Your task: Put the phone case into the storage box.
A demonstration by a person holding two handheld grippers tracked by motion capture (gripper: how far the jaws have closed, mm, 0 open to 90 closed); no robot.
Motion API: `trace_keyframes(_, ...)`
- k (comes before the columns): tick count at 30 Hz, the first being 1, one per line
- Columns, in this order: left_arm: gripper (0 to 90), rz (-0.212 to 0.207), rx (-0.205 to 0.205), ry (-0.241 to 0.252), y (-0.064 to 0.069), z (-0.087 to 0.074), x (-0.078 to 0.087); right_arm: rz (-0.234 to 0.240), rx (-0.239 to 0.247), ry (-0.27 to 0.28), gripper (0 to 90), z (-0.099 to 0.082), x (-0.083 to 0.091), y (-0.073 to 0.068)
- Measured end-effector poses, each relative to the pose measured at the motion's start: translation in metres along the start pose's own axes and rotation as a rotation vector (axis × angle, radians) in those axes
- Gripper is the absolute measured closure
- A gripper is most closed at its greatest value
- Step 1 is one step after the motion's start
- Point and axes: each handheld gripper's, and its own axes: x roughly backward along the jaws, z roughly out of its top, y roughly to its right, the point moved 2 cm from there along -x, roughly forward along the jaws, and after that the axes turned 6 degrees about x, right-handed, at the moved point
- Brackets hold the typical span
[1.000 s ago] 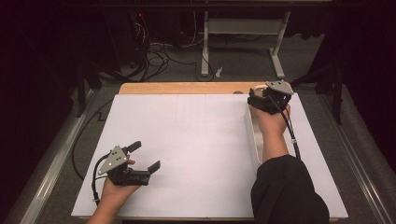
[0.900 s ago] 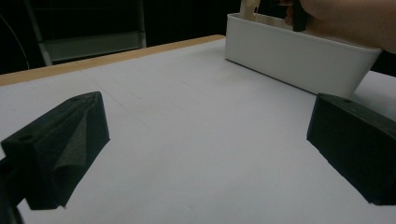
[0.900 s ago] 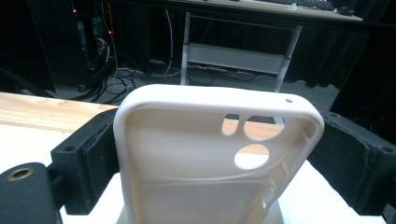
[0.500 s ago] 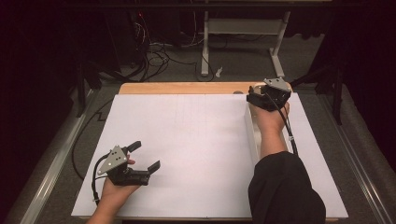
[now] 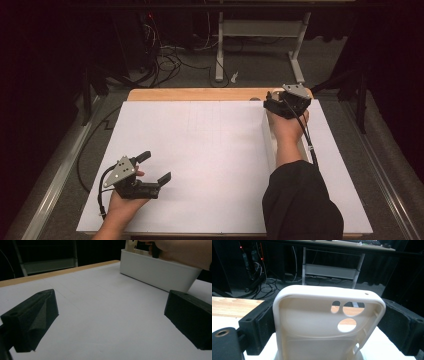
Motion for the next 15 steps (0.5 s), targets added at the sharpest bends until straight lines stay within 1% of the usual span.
trace_keyframes(4, 0.3, 0.0, 0.001, -0.001, -0.0002, -0.0002, 0.0003, -0.008, 0.01, 0.009, 8.2, -0.0004, -0.0022, -0.0008)
trace_keyframes(8, 0.2, -0.001, 0.0, -0.001, -0.0002, -0.0002, 0.0003, -0.007, 0.022, 0.015, 8.2, -0.0005, -0.0035, -0.0023)
trace_keyframes(15, 0.3, -0.001, -0.001, -0.004, 0.0002, -0.0004, -0.0003, -0.002, 0.021, 0.017, 8.2, -0.0001, -0.0053, -0.0019)
